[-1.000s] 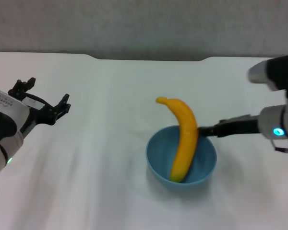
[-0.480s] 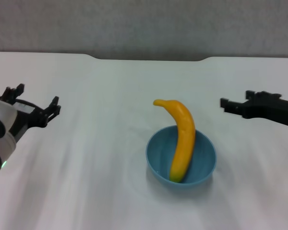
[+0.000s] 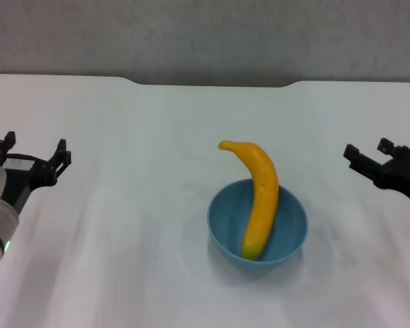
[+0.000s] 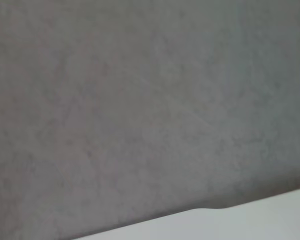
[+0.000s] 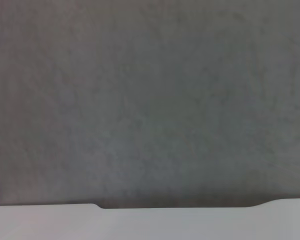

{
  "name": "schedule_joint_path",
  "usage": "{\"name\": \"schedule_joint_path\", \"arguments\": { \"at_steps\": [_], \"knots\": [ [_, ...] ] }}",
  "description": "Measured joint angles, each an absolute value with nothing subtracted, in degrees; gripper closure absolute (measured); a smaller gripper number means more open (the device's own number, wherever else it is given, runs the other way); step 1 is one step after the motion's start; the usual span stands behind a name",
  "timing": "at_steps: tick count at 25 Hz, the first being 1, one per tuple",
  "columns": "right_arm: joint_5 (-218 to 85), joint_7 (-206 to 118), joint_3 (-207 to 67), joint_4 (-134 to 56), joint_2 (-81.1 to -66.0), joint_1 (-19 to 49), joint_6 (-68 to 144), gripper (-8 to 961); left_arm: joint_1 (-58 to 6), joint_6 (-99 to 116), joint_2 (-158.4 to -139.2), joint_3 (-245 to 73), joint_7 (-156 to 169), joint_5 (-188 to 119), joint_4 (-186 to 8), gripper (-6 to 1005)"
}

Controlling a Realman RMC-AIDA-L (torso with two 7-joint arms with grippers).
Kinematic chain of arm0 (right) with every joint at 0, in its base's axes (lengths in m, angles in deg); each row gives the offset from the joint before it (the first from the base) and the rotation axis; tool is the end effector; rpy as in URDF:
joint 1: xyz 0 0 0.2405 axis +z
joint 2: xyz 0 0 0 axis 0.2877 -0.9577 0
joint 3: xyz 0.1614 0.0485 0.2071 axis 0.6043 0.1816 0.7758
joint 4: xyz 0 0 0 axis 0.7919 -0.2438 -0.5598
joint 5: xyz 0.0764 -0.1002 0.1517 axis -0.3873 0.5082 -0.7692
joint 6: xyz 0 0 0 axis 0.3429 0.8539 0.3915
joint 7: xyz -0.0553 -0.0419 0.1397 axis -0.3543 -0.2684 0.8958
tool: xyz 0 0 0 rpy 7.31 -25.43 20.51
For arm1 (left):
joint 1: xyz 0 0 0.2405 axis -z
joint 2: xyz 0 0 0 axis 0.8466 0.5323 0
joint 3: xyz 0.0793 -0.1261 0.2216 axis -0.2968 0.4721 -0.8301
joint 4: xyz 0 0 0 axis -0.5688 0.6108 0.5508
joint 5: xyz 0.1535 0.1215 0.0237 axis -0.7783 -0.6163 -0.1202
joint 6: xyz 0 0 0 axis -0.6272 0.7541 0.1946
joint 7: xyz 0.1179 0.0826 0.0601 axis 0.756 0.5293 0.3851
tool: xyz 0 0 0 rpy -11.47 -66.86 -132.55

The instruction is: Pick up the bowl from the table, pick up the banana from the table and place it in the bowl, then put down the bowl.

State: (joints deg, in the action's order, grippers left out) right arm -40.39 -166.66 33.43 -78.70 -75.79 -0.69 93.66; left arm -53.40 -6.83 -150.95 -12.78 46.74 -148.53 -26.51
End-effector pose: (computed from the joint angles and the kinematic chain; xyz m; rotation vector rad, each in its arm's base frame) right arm 0.3108 0.3556 0.0029 -1.9627 0.8090 0.7787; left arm -0.2985 0.3358 -0.0051 -1.6313 -0.5957 -0.3394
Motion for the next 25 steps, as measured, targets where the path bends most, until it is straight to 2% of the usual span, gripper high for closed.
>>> {"name": "schedule_joint_path", "arguments": {
  "at_steps": [12,19,25],
  "knots": [
    [-54.0,-185.6,32.7,-62.9,-76.13,2.3,105.9,77,-50.9,-12.4,-150.65,-16.9,27.3,-149.5,-32.8,144],
    [-66.3,-193.5,32.0,-54.2,-76.52,0.6,118.8,77,-49.9,-20.3,-150.61,-21.7,23.3,-149.5,-39.3,146],
    [-70.3,-194.4,32.0,-48.4,-76.49,0.2,122.3,77,-45.8,-24.4,-150.62,-26.6,16.7,-149.5,-46.3,148]
  ]
}}
